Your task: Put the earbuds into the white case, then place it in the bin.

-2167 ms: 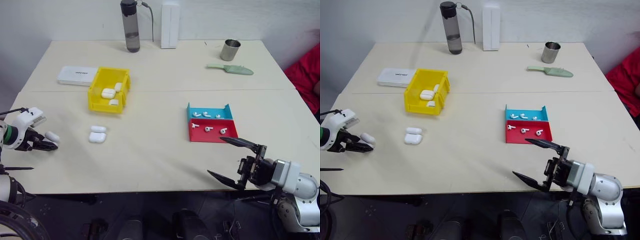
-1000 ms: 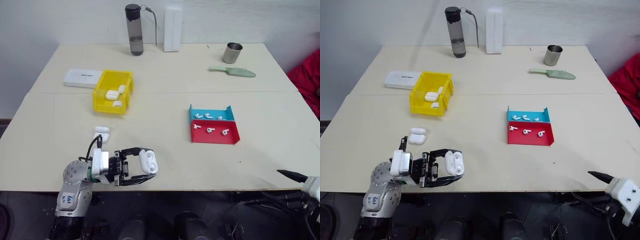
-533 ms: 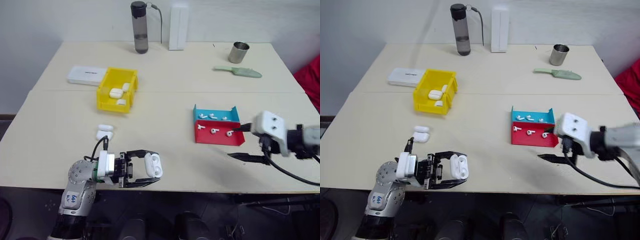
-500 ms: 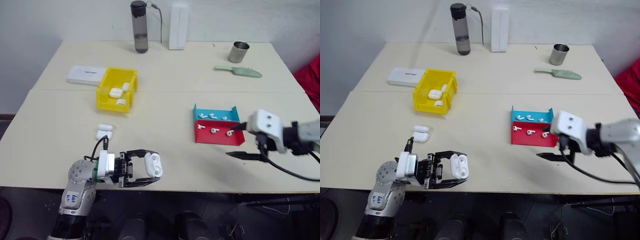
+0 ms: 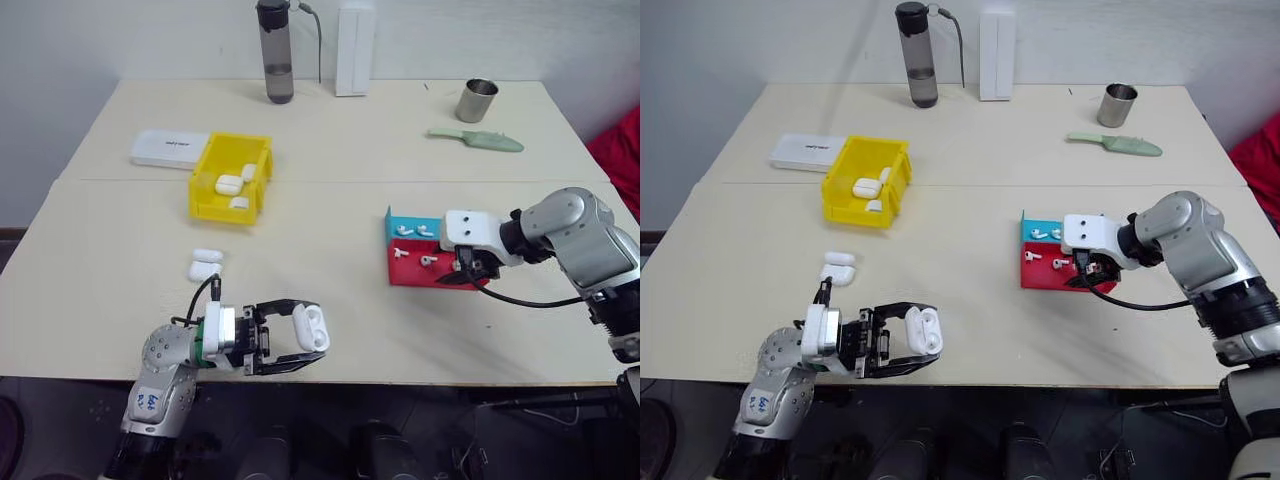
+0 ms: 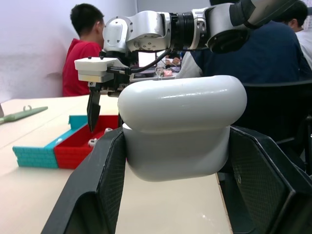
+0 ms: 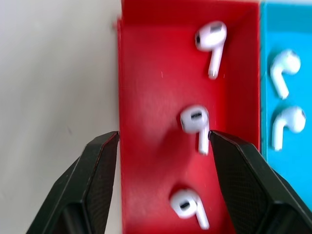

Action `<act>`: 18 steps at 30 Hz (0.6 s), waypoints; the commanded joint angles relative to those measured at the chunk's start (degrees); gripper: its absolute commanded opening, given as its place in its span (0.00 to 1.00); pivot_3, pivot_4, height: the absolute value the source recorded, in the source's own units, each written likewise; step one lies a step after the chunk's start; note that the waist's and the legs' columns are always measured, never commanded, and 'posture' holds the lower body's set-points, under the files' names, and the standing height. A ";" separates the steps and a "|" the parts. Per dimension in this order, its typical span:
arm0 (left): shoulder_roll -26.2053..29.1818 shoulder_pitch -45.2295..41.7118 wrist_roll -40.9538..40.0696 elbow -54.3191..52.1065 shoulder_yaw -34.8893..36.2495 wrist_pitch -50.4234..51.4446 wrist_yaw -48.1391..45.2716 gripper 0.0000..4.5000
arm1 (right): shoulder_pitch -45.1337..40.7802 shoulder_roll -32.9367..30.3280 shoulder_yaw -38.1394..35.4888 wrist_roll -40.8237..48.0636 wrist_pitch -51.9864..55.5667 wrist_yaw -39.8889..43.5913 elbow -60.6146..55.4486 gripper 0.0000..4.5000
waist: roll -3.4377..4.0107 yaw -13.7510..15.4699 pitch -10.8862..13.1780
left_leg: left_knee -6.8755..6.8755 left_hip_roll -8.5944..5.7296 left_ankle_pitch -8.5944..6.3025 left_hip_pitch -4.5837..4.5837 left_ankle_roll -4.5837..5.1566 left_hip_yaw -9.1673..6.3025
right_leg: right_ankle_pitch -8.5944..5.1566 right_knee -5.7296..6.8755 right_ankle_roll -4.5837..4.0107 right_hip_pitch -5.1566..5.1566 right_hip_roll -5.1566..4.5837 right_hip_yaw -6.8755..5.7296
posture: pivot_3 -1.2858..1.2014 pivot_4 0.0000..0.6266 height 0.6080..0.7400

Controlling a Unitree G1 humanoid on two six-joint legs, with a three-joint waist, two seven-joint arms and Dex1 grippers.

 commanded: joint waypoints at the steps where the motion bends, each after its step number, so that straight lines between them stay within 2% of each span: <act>1: 0.55 1.20 -0.02 -2.65 -0.18 -1.38 0.76 0.63 | -2.78 -0.46 -0.36 -3.08 -5.06 2.30 3.26 0.65 | 0.00 -0.10 0.00 | 0.00 0.00 0.00 0.00 0.00 0.01 | 0.00 -0.01 0.00 0.00 0.00 0.00 | 0.52 0.24 1.00; 11: 0.81 0.92 -0.08 -3.47 -0.63 -1.15 2.17 0.63 | -8.13 2.62 2.03 -11.85 -16.12 4.09 13.58 0.65 | 0.00 -0.19 0.00 | 0.00 0.00 0.01 0.01 -0.02 0.03 | 0.00 0.00 0.00 -0.01 0.00 -0.01 | 0.52 0.24 1.00; 18: 1.01 0.42 -0.19 -3.45 -0.74 -0.95 3.01 0.63 | -9.55 4.18 2.62 -15.47 -19.35 4.94 15.81 0.65 | 0.01 -0.18 0.01 | 0.00 0.00 0.02 0.01 -0.03 0.03 | 0.00 0.01 0.00 -0.01 0.00 -0.01 | 0.52 0.24 1.00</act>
